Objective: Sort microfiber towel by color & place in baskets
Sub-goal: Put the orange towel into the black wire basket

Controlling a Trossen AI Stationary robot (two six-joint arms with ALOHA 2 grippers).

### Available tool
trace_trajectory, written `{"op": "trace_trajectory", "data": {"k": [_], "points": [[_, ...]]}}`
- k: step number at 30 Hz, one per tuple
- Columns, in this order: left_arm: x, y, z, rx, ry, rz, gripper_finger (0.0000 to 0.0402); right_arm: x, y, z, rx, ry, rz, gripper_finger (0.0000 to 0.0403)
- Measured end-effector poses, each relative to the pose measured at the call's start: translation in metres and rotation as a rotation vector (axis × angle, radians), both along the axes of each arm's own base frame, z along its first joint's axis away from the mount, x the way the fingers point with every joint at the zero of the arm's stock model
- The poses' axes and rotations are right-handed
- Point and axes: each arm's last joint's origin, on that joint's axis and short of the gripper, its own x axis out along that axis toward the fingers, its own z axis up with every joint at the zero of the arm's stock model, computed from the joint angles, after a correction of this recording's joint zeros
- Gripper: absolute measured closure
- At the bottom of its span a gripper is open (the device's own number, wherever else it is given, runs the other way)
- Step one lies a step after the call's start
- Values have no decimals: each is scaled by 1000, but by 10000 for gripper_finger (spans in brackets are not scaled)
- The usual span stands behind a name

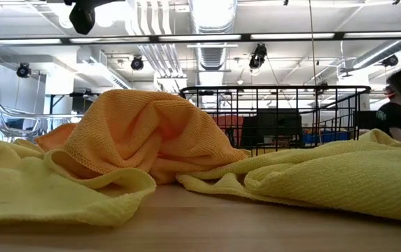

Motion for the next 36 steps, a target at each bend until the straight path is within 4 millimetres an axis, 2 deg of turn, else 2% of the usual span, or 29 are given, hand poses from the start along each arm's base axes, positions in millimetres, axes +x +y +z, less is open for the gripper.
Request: {"op": "trace_trajectory", "data": {"k": [4, 8, 13, 17, 24, 27, 30, 33, 36], "points": [[1, 0, -2, -12, 13, 0, 402, -10, -1, 32, 12, -23, 7, 390], [3, 0, -4, -11, 24, 0, 402, -15, -2, 70, 34, -163, 59, 390], [8, -1, -7, -8, 41, 1, 402, -17, -9, 119, -37, -456, 188, 390], [13, -2, -8, -36, 36, 2, 402, -12, -14, 159, -171, -760, 293, 390], [19, -3, -9, -39, 34, 2, 402, 1, -13, 206, -477, -1212, 527, 390], [20, -3, -8, -41, 19, 2, 402, 11, -17, 218, -663, -1302, 565, 390], [20, -3, -7, -41, 16, 1, 402, 26, -24, 220, -854, -1314, 525, 390], [19, -3, -6, -45, 11, -2, 402, 43, -38, 211, -957, -1262, 458, 390], [18, -5, -6, -62, 5, -69, 402, 56, -55, 192, -988, -1173, 388, 390]]}}
